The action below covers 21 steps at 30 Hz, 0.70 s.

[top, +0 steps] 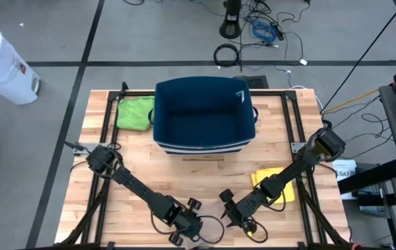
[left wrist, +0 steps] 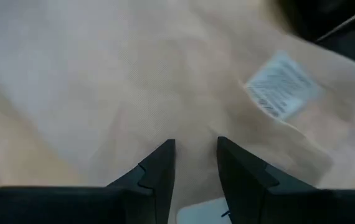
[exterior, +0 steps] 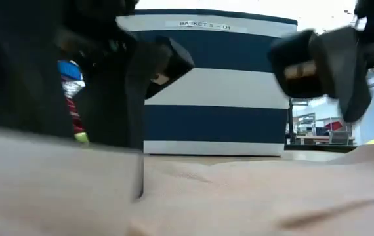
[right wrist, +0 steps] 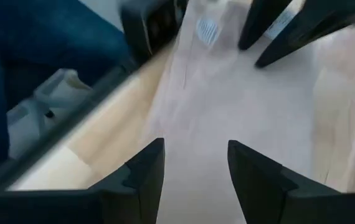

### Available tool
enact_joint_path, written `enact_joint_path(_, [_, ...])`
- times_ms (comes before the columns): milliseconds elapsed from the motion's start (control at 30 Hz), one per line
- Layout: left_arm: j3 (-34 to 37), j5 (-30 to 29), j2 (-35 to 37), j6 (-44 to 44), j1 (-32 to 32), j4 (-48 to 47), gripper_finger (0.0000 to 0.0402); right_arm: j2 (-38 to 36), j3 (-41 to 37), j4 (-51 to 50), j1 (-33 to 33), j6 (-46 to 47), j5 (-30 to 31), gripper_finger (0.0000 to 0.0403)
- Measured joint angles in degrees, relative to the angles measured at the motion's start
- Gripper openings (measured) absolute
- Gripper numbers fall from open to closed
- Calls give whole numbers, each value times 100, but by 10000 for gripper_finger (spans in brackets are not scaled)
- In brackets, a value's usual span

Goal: Fold towel
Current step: Stack the folded brown towel on the folded yellow towel

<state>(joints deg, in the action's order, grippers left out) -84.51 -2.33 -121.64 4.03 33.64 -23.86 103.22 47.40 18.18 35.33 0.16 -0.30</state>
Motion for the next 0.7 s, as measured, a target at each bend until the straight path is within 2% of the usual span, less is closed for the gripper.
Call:
enact_joint_path(300, [-22, -699, 38, -483, -358, -986, 125, 518, 14, -42, -364, -184, 105, 154])
enact_joint_path(500, [-20, -999, 37, -1055, -619, -1342, 125, 214, 11, -736, -681, -604, 680, 134])
enact_joint_path(700, [13, -1610, 234, -1186, -817, -1873, 125, -207, 4, -1813, -961, -499, 810, 130])
